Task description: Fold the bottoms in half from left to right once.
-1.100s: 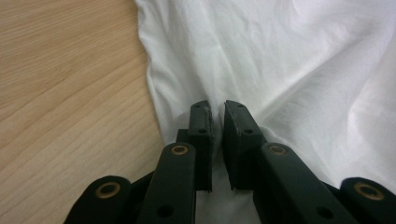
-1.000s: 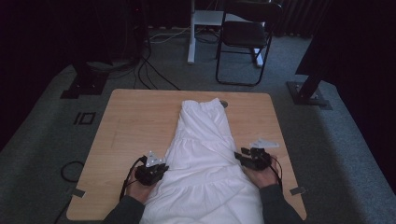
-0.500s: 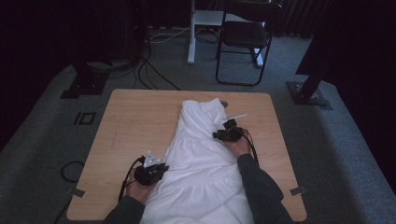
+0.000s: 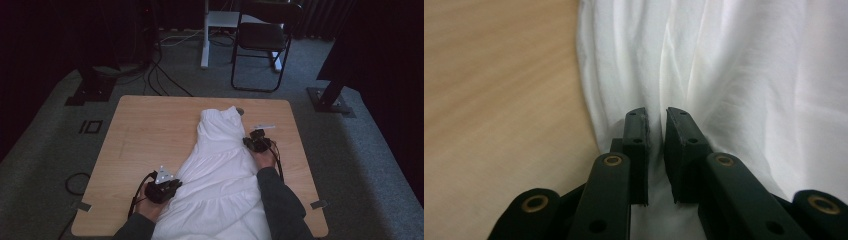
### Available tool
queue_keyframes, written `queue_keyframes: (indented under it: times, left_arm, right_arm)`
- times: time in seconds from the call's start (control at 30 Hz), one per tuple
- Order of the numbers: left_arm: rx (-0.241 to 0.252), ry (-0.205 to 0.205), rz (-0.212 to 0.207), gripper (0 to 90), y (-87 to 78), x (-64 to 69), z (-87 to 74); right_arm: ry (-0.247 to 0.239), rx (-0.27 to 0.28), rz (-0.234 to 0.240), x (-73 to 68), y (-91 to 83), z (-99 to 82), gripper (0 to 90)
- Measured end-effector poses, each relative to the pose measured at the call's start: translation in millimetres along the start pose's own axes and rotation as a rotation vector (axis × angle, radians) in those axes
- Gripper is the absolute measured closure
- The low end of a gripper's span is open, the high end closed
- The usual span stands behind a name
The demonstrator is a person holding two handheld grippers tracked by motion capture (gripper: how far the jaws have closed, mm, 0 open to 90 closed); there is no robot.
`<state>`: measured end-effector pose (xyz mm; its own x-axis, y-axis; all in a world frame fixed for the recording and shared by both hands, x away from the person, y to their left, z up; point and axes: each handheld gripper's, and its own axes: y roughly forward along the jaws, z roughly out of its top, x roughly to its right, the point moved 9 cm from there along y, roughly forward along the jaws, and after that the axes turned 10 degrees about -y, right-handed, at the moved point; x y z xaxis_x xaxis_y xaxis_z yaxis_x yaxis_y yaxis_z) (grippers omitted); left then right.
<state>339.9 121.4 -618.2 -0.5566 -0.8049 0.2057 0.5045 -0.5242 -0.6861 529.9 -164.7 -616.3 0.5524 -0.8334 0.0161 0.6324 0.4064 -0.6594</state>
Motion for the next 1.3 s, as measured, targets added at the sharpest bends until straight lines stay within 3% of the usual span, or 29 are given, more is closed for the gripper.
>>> queue_keyframes:
  times: [0.03, 0.07, 0.13, 0.23, 0.3, 0.37, 0.43, 0.53, 0.63, 0.7, 0.73, 0.8, 0.9, 1.0, 1.13, 1.23, 1.3]
  left_arm:
    - [0.0, 0.0, 0.0, 77.0, 0.0, 0.0, 0.0]
    - [-0.027, 0.03, 0.024, 68.4, -3.1, -1.7, 2.8]
    - [0.011, 0.026, 0.038, 57.1, -11.1, -6.7, 19.5]
    - [0.117, -0.004, 0.053, 51.3, -26.7, -14.9, 64.8]
    - [0.155, 0.0, 0.046, 50.9, -25.2, -15.9, 96.9]
    - [0.165, 0.034, 0.07, 51.2, -10.3, -17.5, 124.2]
    - [0.137, 0.013, 0.049, 52.8, 15.1, -17.4, 142.8]
    - [0.079, 0.03, 0.052, 56.0, 58.4, -15.2, 153.0]
    - [-0.007, 0.05, 0.053, 63.5, 92.7, -12.4, 142.7]
    - [-0.069, 0.079, 0.089, 69.8, 106.9, -15.5, 128.6]
    - [-0.059, 0.076, 0.071, 72.3, 108.2, -14.9, 124.2]
    - [-0.049, 0.048, 0.045, 74.8, 102.3, -14.6, 116.7]
    - [-0.054, 0.067, 0.027, 74.9, 85.9, -9.3, 97.2]
    - [-0.042, 0.037, -0.013, 74.7, 66.5, -1.1, 72.7]
    - [-0.025, 0.053, -0.043, 74.5, 43.0, 12.7, 41.8]
    - [-0.008, 0.073, -0.035, 74.0, 35.2, 18.7, 31.2]
    - [-0.008, 0.073, -0.035, 73.5, 35.2, 18.7, 31.2]
  right_arm:
    - [0.001, -0.004, 0.007, -1.1, -0.6, -0.4, 87.0]
    - [-0.013, -0.013, 0.01, -2.4, -1.0, -0.5, 86.3]
    - [-0.044, -0.03, 0.002, -3.5, -1.0, 0.3, 86.0]
    - [-0.028, -0.035, 0.006, -3.3, -0.6, 0.9, 86.0]
    - [-0.028, -0.033, 0.004, -3.4, -0.4, 0.9, 86.1]
    - [-0.023, -0.032, 0.0, -3.5, 0.3, 1.4, 86.3]
    - [-0.02, -0.032, -0.005, -4.0, 1.2, 2.2, 86.5]
    - [-0.018, -0.029, -0.005, -4.0, 1.9, 2.8, 86.5]
    - [-0.001, -0.018, 0.004, -3.5, 1.8, 2.1, 86.5]
    - [0.007, -0.008, 0.013, -3.6, 1.0, 1.0, 86.7]
    - [0.012, -0.006, 0.02, -4.8, 0.1, 0.0, 86.6]
    - [0.013, -0.004, 0.032, -7.7, -3.1, -3.0, 86.5]
    - [0.037, 0.0, 0.076, -20.4, -14.4, -13.8, 86.5]
    - [-0.01, -0.009, 0.098, -42.0, -32.8, -30.6, 86.4]
    - [-0.046, -0.005, 0.159, -73.2, -59.3, -55.6, 86.2]
    - [-0.069, -0.04, 0.203, -86.8, -73.9, -66.9, 77.9]
    - [-0.079, -0.039, 0.2, -86.8, -77.4, -65.6, 77.9]
